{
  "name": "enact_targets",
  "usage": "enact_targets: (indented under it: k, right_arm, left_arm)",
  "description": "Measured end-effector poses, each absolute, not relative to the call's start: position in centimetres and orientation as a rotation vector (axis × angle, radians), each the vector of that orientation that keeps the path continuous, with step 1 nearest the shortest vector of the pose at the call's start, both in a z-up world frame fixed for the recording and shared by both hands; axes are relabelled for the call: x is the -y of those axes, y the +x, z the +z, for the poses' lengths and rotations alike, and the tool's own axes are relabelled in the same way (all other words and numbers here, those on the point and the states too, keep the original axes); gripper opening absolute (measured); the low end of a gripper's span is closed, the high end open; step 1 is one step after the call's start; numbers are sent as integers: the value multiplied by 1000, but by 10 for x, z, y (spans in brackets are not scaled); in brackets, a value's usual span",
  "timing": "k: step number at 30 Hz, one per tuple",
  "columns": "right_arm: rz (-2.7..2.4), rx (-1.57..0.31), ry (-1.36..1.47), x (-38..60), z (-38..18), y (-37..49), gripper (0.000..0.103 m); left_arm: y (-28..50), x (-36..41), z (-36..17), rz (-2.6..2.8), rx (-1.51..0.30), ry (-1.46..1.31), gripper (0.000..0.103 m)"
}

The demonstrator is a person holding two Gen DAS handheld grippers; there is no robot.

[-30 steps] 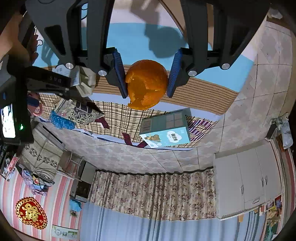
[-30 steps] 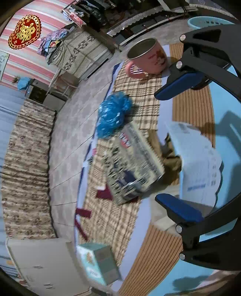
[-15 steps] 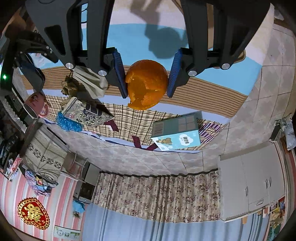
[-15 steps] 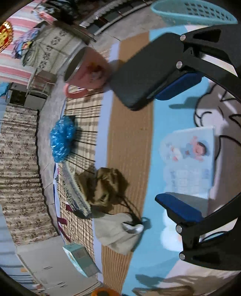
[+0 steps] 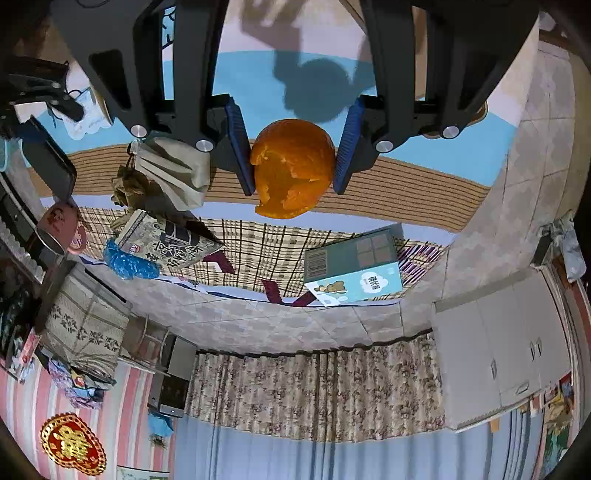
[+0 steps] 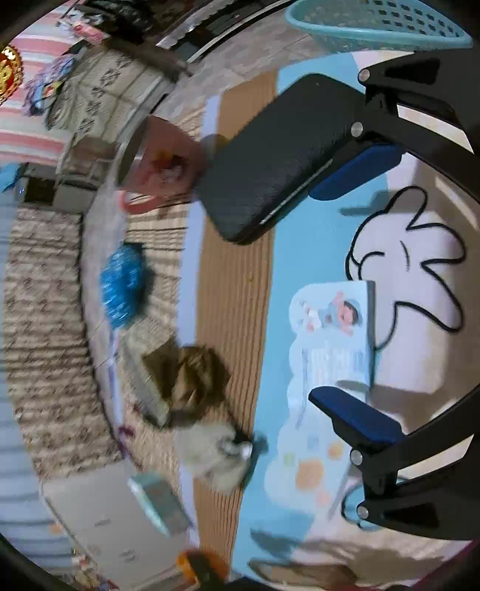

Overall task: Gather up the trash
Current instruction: 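Hold the orange in the left tool while the right tool grasps the light blue card, then carry the orange and card over the blue basket and open both tools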

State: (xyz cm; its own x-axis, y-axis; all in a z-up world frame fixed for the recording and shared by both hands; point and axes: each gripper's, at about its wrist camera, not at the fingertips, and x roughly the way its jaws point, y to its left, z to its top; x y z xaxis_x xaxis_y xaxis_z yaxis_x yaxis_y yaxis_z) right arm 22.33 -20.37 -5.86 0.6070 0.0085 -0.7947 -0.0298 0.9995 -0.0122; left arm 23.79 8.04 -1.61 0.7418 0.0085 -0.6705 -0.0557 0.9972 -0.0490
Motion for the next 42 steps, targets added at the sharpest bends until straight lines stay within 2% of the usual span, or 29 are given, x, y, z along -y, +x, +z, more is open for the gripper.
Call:
enact_targets:
  k: [6,14,15,18,25,28,33,34,42]
  right_arm:
    - [105,-911,-110,179,-63,192,99]
    - [139,-870,-157,147,-71,199,97]
    - [143,-860,-163,144,-71,202,94]
    - [160,-868,-164,142,-72,213,63]
    - [205,-864,-37,160,-68,220,30]
    - [202,-832,-40,165,-61,218,22]
    - [184,-799,-16,181,-51,217,17]
    - [183,-801,-12,184,-51,218,14]
    - [179,-793,-17,192,-52,220,11]
  left_arm:
    - [237,-75,-15,31,-728,-47,42]
    - [232,-68,-16,21,-727,-39,42]
    - [231,-67,-16,19,-728,-39,42]
    - [228,-63,-15,9,-729,-38,42]
    - [226,-57,-14,-12,-726,-29,42]
    - [226,-52,-15,-24,-730,-16,42]
    - [223,-44,-13,-39,-726,0,42]
    - [222,-44,-13,-43,-727,-3,42]
    - [222,-37,-15,-60,-735,-9,42]
